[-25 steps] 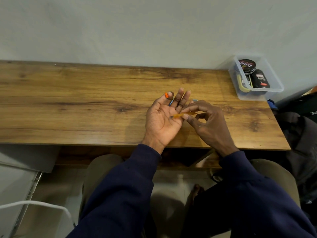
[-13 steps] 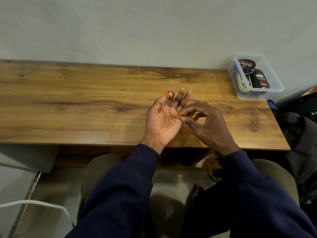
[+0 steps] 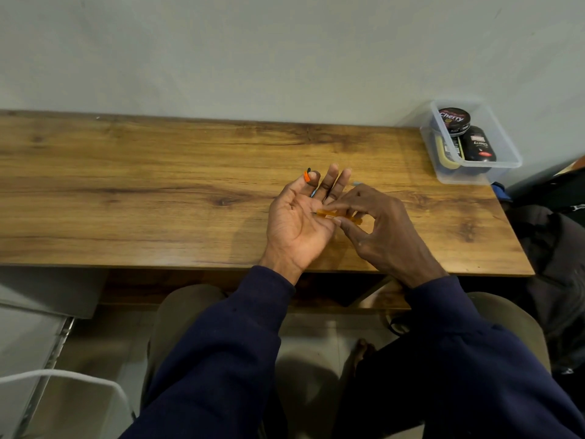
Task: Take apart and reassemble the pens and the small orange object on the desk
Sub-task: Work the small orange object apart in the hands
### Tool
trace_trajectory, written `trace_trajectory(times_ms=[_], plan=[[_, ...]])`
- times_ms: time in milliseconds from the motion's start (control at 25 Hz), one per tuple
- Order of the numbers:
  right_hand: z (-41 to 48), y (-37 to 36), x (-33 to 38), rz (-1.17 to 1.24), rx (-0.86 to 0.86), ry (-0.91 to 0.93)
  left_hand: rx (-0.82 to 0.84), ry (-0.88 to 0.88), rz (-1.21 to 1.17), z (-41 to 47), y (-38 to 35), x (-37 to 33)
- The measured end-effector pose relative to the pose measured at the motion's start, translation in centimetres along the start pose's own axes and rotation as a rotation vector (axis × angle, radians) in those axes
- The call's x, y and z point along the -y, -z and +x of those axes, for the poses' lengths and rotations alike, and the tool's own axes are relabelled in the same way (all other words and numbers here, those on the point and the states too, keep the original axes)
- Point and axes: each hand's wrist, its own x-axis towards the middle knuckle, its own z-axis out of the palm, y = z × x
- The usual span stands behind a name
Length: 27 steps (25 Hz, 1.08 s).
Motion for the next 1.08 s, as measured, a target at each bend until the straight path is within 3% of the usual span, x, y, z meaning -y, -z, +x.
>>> trace_trajectory(times_ms=[520, 1080], plan=[[0.2, 1.1, 0.6, 0.009, 0.041, -0.032, -0.007, -0.014, 0.004, -0.1, 0.0, 0.0], [1.5, 2.2, 1.5, -0.170, 0.048, 0.054, -0.065, -0.016, -0.009, -0.2, -0.2, -0.1]])
